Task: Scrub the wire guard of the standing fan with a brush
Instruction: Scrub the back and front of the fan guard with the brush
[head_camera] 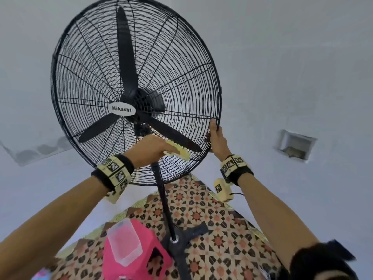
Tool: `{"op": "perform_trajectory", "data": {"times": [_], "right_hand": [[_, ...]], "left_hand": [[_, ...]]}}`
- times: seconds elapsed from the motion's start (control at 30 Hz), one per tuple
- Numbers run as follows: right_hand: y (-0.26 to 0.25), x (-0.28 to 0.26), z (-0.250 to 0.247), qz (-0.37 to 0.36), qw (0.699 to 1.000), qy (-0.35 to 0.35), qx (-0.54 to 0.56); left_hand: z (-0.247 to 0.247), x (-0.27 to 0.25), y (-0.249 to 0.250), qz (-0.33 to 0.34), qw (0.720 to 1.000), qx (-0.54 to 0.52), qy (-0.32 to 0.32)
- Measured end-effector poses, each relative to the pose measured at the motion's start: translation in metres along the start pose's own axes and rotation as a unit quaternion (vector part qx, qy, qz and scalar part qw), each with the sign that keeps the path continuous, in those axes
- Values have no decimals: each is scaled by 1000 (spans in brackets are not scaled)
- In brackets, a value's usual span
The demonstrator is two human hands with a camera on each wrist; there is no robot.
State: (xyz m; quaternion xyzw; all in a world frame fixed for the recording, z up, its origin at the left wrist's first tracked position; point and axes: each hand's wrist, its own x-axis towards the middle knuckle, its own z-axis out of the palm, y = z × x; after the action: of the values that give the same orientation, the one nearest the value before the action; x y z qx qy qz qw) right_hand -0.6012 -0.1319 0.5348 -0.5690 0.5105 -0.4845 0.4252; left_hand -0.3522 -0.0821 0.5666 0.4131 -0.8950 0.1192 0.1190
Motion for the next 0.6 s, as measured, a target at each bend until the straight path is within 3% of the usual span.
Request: {"op": "perform_trajectory", "data": {"times": [0.07,0.17,0.23,0.27,0.37,0.43,0.5,0.6], "right_hand": [[-1,0,1,-1,1000,5,4],[-1,0,3,-3,1000,1,1],[-1,3,3,-5,1000,0,11],[1,6,4,-2,1000,-3,16],[14,15,4,26,998,-22,45],[21,17,5,33,997,-19,70],[31,25,8,30,997,-20,73],[19,11,8,10,998,-27,53]], "left_hand": [[-10,8,1,-15,999,-18,31],[-33,32,7,-10,986,-43,160],[-36,39,10,-4,982,-38,185],[-32,37,11,-3,986,-30,162],[-12,15,15,-7,1000,16,13],[-15,4,20,-13,1000,9,-27],[-26,13,20,-11,999,-6,29],[-44,36,22,6,984,-31,173]]}}
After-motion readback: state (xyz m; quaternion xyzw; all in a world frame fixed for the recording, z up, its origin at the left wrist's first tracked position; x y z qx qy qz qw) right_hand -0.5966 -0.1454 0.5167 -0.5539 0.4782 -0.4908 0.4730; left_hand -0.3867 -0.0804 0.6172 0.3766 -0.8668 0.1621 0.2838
